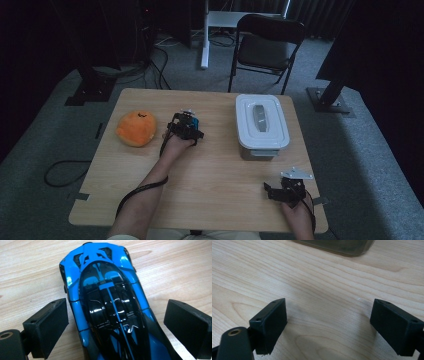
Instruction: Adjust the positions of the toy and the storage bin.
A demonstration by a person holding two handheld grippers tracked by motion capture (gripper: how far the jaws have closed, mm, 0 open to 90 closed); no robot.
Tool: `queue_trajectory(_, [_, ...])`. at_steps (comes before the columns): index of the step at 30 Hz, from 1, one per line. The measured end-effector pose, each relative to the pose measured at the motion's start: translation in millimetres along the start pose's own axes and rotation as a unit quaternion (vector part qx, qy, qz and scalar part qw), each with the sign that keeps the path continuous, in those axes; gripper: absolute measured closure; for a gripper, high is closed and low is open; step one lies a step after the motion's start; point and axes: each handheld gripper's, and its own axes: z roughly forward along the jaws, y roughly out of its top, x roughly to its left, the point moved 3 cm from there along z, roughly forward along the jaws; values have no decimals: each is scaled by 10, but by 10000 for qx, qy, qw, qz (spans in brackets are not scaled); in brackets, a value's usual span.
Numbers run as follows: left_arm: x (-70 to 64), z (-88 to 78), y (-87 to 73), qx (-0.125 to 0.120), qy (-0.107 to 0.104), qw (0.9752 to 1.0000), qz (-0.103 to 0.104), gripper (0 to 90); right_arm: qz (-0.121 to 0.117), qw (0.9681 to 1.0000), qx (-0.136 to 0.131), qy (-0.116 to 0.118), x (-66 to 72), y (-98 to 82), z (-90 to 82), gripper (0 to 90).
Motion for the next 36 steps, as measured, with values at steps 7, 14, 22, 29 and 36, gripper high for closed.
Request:
queue_trajectory(7, [-6, 74, 12, 15, 289, 9996, 1, 63, 12, 10000, -2, -7, -2, 0, 0, 134])
queue_trajectory(14, [-30, 83, -12, -180, 312, 9993, -93, 108, 12, 10000, -6, -9, -3, 0, 0, 136])
queue_trajectory(22, [-32, 50, -44, -188, 213, 9995, -122, 205, 17, 10000, -10, -19, -4, 0, -1, 140])
queue_trajectory(29, [-1, -13, -65, -59, 5, 9999, 98, 248, 19, 10000, -10, -18, -4, 0, -1, 140])
queue_trajectory(36, [13, -166, -123, -121, -91, 9994, 297, 253, 19, 10000, -9, -19, -4, 0, -1, 140])
